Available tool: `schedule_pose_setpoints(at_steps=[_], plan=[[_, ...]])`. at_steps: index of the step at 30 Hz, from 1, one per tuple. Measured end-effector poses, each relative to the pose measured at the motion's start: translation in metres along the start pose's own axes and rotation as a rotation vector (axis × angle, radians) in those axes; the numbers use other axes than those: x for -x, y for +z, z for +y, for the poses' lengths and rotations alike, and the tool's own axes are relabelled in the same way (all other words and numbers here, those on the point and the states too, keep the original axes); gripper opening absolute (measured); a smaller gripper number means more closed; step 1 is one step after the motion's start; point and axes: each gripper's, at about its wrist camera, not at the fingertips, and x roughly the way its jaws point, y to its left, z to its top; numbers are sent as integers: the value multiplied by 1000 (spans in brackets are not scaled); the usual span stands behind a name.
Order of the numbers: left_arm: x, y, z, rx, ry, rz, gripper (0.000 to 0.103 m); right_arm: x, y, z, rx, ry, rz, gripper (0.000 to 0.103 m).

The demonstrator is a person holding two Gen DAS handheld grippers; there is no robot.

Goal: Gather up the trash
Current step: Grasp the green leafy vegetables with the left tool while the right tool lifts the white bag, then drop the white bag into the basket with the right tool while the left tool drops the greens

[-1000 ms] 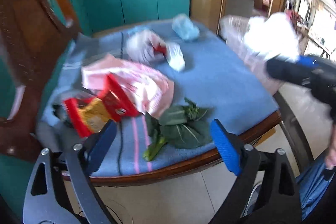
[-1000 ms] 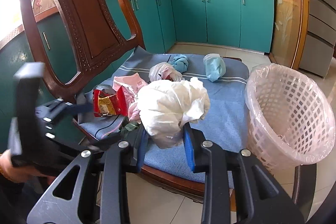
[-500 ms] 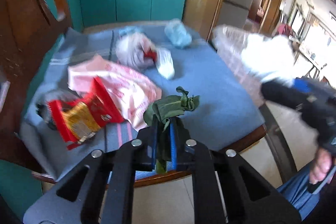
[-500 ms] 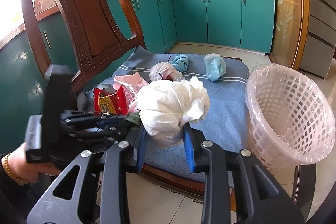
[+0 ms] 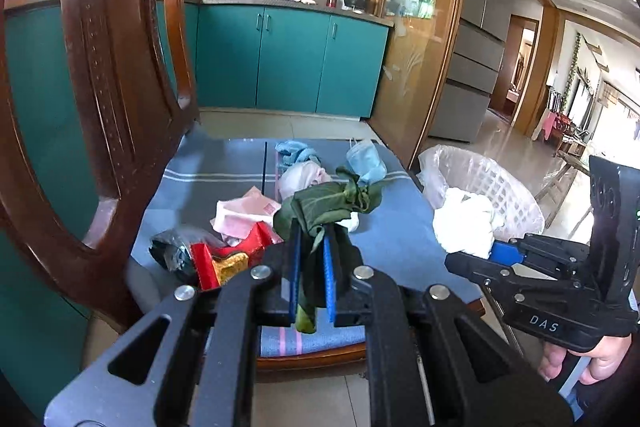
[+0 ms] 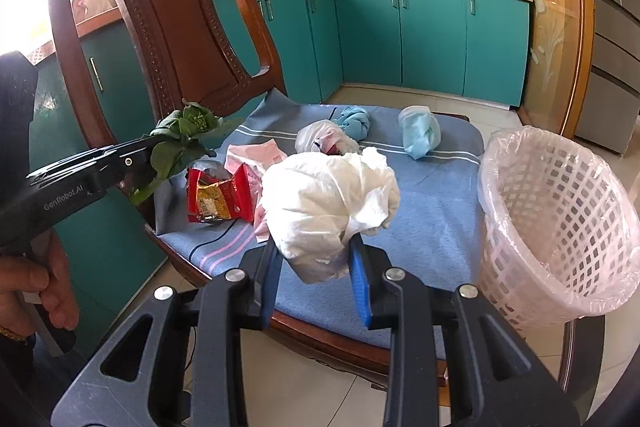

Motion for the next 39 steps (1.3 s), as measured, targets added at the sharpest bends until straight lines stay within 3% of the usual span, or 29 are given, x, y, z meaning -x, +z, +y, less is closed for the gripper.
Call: schedule_pose_setpoints(at_steps=[31,36,39], plan=[[-2,-3,-3,-9,0,25,11,0,0,-1,3,-6,0,31],[-3,-4,-2,-11,3,31,11,17,14,-37,-61,-86,-74,31],[-4,-5,-2,-13,4,35,11,30,26,-90,-181,-170,-129,31]])
